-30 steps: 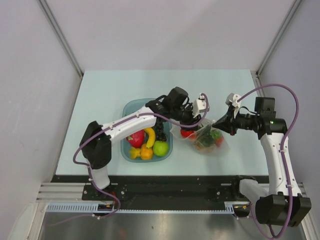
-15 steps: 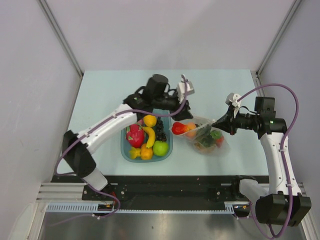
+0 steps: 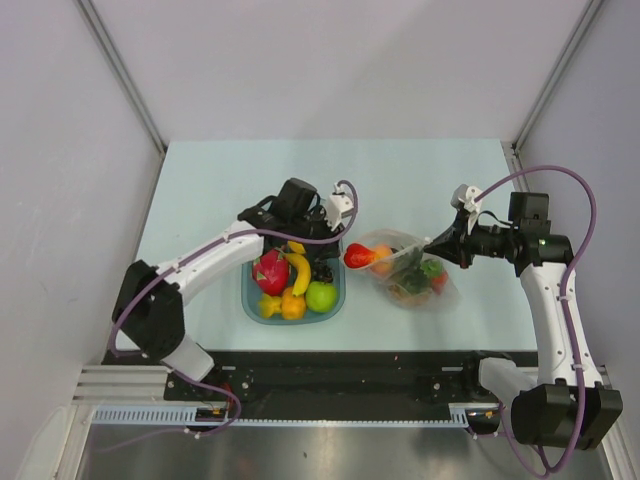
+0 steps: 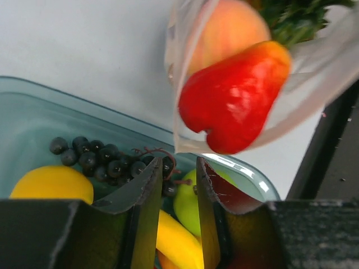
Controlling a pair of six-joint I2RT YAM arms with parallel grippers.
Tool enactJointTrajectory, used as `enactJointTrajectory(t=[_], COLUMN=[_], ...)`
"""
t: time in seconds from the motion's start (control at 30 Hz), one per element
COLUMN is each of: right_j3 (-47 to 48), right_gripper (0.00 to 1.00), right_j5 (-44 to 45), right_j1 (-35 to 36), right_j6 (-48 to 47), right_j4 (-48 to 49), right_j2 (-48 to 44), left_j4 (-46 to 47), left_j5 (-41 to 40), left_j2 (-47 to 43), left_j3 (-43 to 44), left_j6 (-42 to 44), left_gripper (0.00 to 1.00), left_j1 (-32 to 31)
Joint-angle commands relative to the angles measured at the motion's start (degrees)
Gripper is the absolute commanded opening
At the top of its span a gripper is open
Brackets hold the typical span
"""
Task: Place the food in the zip-top bag and seal the zipper
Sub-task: Adjust the fake fruit in the zipper food storage bag.
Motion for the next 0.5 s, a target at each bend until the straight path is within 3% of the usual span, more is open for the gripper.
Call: enactJointTrajectory(t=[0.0,0.47], right_j3=[2.0,2.3], right_gripper=[0.00,0.00], right_j5=[-2.2,-1.8], right_j1=[0.3,0.5], right_j6=[-1.0,-3.1], right_j4=[1.0,-1.2], right_j2=[0.2,0.3], left_j4=[3.2,5.3], left_j5=[-3.2,1.1], left_j2=[3.6,3.7], left_j3=[1.9,6.9], left_j6=[-2.2,-2.6], left_gripper=[0.34,0.31], left_j1=[-0.5,-7.5])
